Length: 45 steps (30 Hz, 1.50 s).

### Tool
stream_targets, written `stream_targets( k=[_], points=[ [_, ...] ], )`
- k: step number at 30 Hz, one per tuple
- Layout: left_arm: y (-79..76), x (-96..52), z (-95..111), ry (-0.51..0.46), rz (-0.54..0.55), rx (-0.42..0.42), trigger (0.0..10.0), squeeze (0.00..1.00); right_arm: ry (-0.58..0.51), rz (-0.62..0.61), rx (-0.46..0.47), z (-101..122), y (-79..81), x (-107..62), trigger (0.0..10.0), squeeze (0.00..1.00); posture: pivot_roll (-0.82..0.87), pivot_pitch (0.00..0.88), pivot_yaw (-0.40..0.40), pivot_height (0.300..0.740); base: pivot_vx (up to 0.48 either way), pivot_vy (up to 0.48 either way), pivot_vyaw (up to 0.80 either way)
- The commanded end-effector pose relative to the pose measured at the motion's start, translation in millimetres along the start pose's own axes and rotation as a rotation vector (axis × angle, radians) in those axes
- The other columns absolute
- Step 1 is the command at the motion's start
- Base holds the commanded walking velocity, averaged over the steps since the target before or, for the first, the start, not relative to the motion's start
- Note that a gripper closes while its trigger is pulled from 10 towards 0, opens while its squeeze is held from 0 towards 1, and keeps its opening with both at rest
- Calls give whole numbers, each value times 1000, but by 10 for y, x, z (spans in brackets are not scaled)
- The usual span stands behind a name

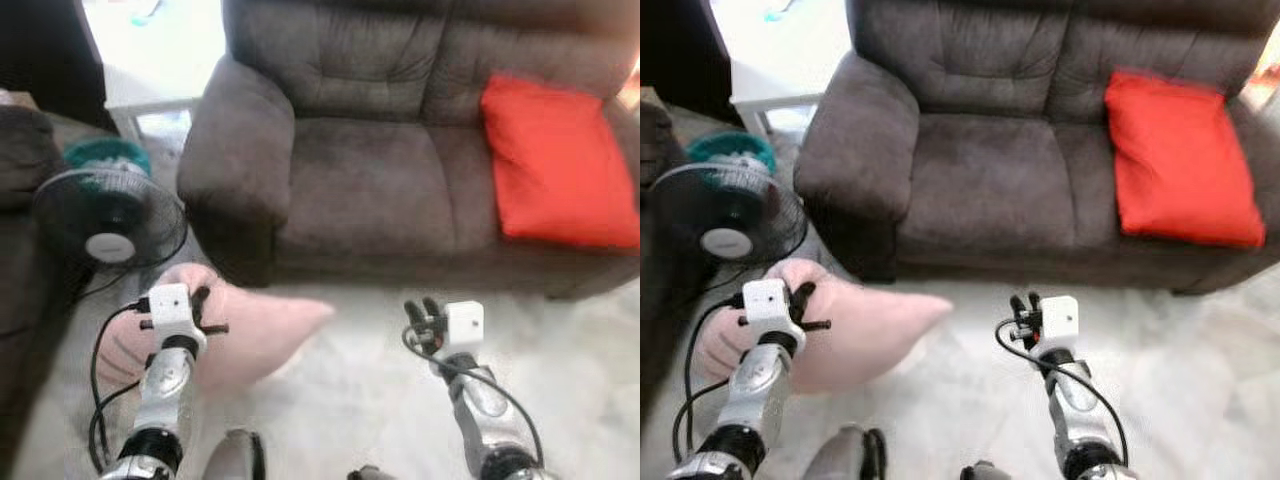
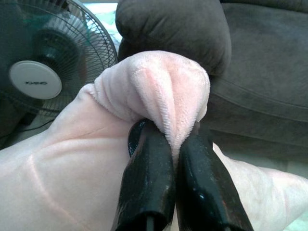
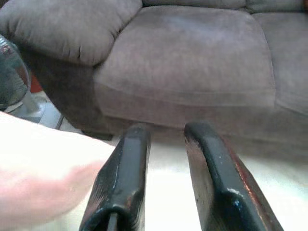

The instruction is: Move the pillow to the sofa from floor

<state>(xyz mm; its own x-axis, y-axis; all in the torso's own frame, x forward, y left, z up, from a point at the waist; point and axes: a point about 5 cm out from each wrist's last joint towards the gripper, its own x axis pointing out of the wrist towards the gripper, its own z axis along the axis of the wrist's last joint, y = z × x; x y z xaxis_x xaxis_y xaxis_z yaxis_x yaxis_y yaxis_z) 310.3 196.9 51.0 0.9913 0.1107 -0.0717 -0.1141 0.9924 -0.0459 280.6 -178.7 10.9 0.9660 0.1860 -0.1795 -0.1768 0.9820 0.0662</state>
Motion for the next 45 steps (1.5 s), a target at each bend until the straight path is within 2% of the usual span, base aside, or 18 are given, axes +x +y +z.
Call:
stream_targets(
  k=[1,10,17,22,25,28,32,34,42,45],
  points=[
    [-50,76,186,-82,-25,10,10000,0,-9,-5,-11,39,-32,16,10000,0,117,81,-106,740,0,0,0],
    [-49,70,194,-86,-29,5,10000,0,46,-28,-6,-15,-113,-5,10000,0,118,78,-109,740,0,0,0],
    [-88,61,203,-94,-49,-4,10000,0,67,-36,-4,-50,-113,-19,10000,0,119,77,-108,740,0,0,0],
    [-160,64,247,-109,-96,-9,10000,0,77,-38,-5,-68,-91,-16,10000,0,116,75,-104,740,0,0,0],
    [-187,66,278,-112,-141,-3,10000,0,106,-12,-37,-80,-79,-7,10000,0,114,75,-104,740,0,0,0],
    [-265,66,298,-84,-262,44,10000,0,217,43,-190,-150,-91,-19,10000,0,117,78,-103,740,0,0,0],
    [-382,39,279,-42,-408,108,10000,0,311,74,-281,-218,-133,-50,10000,0,110,77,-101,740,0,0,0],
    [-389,39,278,-37,-415,109,10000,0,312,75,-287,-215,-134,-47,10000,0,109,80,-99,740,0,0,0],
    [-462,48,254,-2,-458,176,10000,0,442,228,-484,-350,-74,-118,10000,0,95,77,-94,740,0,0,0],
    [-478,58,279,-2,-469,178,10000,0,460,246,-495,-388,-30,-135,10000,0,93,74,-92,740,0,0,0]
  ],
)
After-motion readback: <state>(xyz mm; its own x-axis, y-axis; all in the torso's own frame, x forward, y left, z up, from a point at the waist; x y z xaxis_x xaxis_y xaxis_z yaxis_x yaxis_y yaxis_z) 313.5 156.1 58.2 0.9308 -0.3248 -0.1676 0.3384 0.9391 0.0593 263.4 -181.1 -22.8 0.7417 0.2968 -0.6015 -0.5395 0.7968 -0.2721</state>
